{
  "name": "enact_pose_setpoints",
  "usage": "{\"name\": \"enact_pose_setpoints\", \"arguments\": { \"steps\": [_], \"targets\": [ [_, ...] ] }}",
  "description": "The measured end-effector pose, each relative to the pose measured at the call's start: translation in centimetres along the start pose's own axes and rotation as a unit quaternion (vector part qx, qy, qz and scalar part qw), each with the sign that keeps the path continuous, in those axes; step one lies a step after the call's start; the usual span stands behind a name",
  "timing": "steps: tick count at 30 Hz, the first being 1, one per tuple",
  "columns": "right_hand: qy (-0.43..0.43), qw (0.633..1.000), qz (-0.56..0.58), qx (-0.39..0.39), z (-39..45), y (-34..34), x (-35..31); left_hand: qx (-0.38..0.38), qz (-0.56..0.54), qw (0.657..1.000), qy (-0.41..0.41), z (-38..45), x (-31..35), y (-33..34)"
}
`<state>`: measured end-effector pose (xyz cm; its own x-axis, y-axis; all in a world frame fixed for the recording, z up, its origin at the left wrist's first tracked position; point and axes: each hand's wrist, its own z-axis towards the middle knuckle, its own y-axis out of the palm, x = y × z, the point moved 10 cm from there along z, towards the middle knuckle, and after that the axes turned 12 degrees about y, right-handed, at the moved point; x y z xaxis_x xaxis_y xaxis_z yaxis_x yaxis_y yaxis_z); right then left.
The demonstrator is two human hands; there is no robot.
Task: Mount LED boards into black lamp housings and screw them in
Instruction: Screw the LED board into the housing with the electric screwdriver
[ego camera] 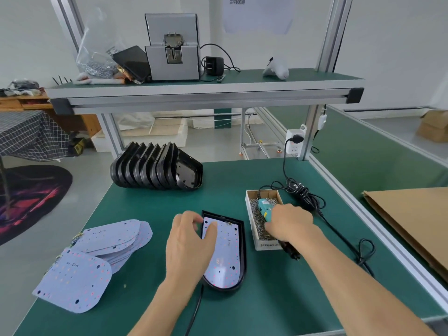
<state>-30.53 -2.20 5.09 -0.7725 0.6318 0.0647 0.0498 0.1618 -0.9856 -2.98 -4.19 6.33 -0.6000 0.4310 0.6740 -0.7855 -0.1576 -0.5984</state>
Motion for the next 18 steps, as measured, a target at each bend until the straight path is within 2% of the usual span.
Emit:
{"name": "enact_pose_setpoints", "arguments": {
  "steps": [2,3,5,7,10,12,14,16,18],
  "targets": [
    [-0.003,1.0,0.011,-0.012,0.5,1.0,-0.3,0.038,-0.017,0.997,0.068,1.0,2.8,-0.3],
    [-0.004,0.999,0.029,-0.016,0.8,1.2,-0.2,0.028,-0.033,0.994,0.101,1.5,4.3,0.3],
    [-0.001,0.994,0.104,-0.038,1.4,1.3,0.7,-0.043,-0.05,0.986,0.15,2.6,6.9,3.0],
    [0.008,0.968,0.238,-0.075,1.7,1.1,2.0,-0.127,-0.035,0.974,0.186,3.4,9.1,6.5],
    [0.011,0.893,0.442,-0.086,1.2,-0.4,4.5,-0.221,0.088,0.937,0.256,4.3,11.7,12.0],
    [-0.005,0.832,0.545,-0.1,0.4,-1.4,5.5,-0.276,0.216,0.89,0.29,4.3,12.3,15.5],
    [-0.028,0.774,0.623,-0.109,-0.6,-2.5,6.1,-0.318,0.304,0.849,0.291,4.1,12.0,18.0],
    [-0.04,0.713,0.691,-0.114,-1.4,-3.2,6.5,-0.344,0.346,0.825,0.285,3.9,11.5,19.8],
    [-0.051,0.658,0.742,-0.123,-2.1,-3.6,6.5,-0.359,0.356,0.817,0.277,3.8,11.3,20.7]
  ]
}}
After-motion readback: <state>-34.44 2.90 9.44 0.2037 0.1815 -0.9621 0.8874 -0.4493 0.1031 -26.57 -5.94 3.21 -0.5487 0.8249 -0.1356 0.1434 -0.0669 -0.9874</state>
